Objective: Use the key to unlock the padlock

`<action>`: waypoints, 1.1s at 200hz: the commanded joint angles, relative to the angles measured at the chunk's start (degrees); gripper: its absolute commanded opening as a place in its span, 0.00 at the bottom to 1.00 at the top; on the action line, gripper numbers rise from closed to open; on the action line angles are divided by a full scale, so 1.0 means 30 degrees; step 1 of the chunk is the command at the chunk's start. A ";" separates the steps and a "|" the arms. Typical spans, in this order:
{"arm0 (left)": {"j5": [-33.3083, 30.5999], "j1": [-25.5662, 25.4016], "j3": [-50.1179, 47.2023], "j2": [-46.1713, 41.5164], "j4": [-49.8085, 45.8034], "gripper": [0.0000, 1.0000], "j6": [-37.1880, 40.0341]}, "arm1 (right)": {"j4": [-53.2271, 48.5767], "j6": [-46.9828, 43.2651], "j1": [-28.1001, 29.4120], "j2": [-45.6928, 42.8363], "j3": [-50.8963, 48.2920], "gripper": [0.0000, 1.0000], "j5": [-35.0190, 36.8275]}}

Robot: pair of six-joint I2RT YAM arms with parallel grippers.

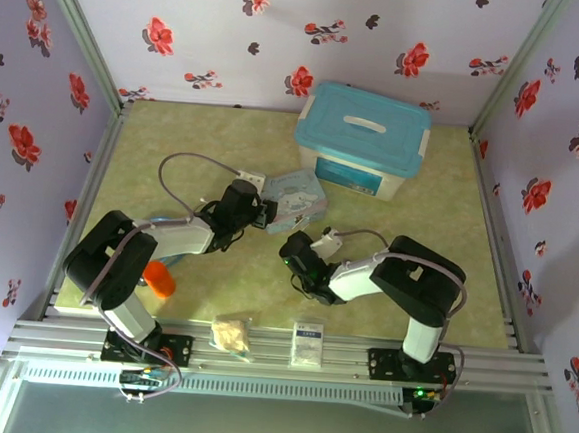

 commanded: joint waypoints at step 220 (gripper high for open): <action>0.0545 0.0249 -0.0686 -0.0181 -0.2775 0.53 0.0326 | 0.0690 -0.2105 -0.1883 -0.1952 -0.1344 0.12 0.1125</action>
